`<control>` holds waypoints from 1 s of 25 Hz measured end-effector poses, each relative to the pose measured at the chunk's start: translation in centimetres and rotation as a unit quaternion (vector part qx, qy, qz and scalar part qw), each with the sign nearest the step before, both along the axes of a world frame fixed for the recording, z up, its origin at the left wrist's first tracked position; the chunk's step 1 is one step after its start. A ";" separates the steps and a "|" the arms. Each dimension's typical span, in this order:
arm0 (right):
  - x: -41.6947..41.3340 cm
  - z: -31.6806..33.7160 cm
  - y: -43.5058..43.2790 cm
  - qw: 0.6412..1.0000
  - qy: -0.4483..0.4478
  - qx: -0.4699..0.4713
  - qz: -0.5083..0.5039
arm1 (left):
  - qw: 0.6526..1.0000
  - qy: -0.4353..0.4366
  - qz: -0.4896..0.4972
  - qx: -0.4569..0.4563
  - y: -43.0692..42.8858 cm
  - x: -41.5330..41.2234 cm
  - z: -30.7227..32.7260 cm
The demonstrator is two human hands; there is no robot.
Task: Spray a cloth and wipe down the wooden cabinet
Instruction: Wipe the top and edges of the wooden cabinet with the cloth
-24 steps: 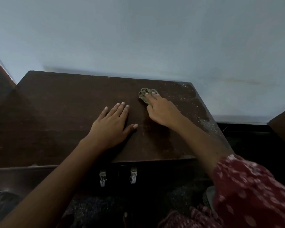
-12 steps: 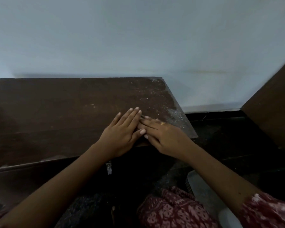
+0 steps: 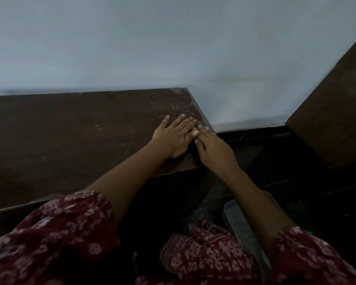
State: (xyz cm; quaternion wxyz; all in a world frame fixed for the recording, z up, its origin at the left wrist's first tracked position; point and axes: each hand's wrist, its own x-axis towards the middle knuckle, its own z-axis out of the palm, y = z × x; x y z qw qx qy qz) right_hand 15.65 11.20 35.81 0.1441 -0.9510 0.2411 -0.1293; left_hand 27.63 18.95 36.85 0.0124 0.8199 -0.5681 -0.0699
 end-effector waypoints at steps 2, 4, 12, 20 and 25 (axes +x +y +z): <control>1.1 -0.1 1.5 1.000 0.010 -0.004 0.018 | 1.000 -0.009 0.013 -0.004 1.7 0.7 0.2; 1.9 -0.1 2.6 0.997 0.017 -0.015 0.071 | 0.999 -0.016 0.051 -0.009 3.8 1.2 0.3; -3.5 -0.4 -0.3 0.981 -0.007 -0.108 0.158 | 0.998 -0.051 -0.006 -0.025 5.8 -3.4 0.0; -1.9 0.1 -4.0 0.997 0.009 -0.044 0.067 | 0.999 -0.026 0.006 0.026 -1.8 -1.5 0.5; 4.1 0.9 -4.7 0.998 0.044 -0.016 0.042 | 0.997 -0.008 0.057 0.049 -3.5 3.0 1.3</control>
